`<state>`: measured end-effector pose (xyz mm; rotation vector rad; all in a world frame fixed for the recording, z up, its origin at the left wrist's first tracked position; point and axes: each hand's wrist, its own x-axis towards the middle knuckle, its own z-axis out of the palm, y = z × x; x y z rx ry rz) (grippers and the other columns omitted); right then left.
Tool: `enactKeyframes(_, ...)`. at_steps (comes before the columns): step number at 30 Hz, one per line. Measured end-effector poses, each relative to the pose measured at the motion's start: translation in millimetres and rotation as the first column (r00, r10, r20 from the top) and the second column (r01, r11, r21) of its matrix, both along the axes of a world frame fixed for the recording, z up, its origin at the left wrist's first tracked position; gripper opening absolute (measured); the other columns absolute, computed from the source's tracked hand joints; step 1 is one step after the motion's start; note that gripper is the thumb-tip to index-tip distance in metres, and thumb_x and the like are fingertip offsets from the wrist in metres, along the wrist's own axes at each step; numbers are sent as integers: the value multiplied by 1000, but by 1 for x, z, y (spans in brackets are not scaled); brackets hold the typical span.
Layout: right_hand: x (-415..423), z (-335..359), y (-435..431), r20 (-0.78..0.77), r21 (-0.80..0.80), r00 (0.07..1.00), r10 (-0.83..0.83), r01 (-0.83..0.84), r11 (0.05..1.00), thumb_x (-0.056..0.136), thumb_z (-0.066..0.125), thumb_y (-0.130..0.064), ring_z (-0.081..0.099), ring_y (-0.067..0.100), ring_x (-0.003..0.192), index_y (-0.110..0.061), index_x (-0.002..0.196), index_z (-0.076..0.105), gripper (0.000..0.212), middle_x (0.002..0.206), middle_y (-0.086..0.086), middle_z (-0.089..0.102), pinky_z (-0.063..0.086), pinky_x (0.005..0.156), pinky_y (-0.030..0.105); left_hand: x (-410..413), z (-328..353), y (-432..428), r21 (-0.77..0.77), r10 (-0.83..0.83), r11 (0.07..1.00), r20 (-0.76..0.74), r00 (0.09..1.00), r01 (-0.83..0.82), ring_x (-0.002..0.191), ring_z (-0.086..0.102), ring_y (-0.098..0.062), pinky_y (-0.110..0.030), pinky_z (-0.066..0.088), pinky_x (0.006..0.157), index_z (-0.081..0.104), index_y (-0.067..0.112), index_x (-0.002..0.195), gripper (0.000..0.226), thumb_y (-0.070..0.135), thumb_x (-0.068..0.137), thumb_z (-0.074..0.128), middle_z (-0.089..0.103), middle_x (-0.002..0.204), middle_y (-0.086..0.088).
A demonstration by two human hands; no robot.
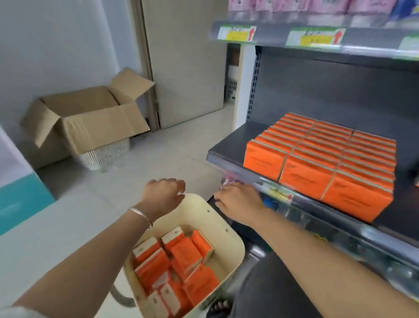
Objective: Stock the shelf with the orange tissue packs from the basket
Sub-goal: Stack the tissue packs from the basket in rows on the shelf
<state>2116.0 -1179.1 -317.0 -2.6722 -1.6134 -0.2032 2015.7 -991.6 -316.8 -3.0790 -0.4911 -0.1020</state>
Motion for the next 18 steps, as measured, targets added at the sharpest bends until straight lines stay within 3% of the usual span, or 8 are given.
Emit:
enactKeyframes(8,-2,-95,50,-276,-290,960,-48,-35,956,96,42,-29,49,30,115,-20,128,50,34,122,7,53,45,87,42,-28,-112,47,-137,147,975,-200,969,-177,106,58,-20,-32,44,85,56,26,110,23,30,93,41,62,113,5)
enactKeyframes(12,7,-144,65,-407,-394,905,-123,-53,918,95,45,-28,48,31,117,-20,132,45,38,125,8,50,45,88,43,-28,-176,51,-289,259,892,-307,916,-349,104,60,-23,-31,48,74,57,26,111,26,23,90,42,61,114,2)
enactKeyframes(18,21,-210,92,-572,-446,776,-266,-23,895,96,48,-33,50,32,117,-16,132,45,40,129,9,49,47,93,43,-19,-246,49,-272,296,862,-416,860,-428,119,49,-25,-38,47,90,45,21,131,40,17,92,37,50,128,-3)
